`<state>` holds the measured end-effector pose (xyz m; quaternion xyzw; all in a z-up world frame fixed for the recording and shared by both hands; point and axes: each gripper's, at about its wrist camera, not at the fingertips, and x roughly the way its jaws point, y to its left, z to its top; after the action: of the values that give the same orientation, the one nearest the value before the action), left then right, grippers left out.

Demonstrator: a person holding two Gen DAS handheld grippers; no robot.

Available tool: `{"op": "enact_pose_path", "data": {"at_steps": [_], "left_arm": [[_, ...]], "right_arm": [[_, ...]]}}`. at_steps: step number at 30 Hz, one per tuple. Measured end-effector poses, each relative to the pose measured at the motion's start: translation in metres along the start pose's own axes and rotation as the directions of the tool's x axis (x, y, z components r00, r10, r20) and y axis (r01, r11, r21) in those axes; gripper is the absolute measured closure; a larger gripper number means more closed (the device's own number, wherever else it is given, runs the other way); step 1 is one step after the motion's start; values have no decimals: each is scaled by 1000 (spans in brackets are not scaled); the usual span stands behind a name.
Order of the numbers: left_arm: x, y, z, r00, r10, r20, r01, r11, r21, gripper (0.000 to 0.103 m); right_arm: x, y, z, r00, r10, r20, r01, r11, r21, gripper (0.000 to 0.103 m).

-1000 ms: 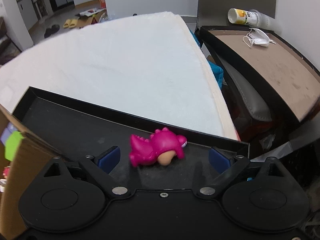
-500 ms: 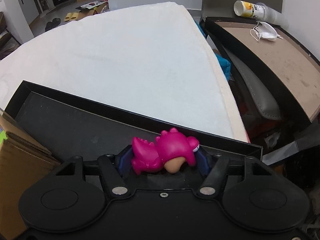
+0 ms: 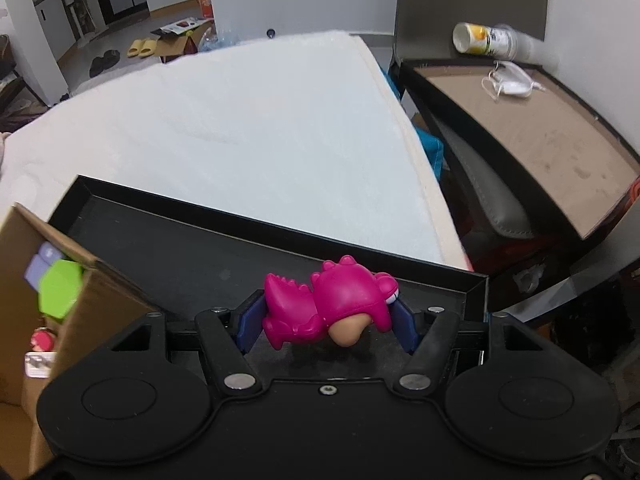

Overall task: Organize rigid objects
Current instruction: 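Carry the pink dinosaur over the box and release it with the right tool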

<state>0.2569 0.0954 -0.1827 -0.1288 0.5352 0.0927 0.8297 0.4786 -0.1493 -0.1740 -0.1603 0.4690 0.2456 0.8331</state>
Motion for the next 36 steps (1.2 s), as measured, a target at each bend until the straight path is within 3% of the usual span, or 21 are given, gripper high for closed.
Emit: {"op": "enact_pose_path", "data": {"at_steps": [18,21,36], "left_arm": [[-16,9,-5,998,-57,40,59,997,-45,92],[-16,3,-5,998,-43,39,44,999,-27,92],[-15,10,-6,996,-78,41,79,996,-32,91]], "right_arm": [[-77,50,16,996,15,84,-10,998,-59,40],[-90,63,17,995,12,99,-3,996,-89,40],[-118,112,13,993,7,117,18,977,-211,40]]}}
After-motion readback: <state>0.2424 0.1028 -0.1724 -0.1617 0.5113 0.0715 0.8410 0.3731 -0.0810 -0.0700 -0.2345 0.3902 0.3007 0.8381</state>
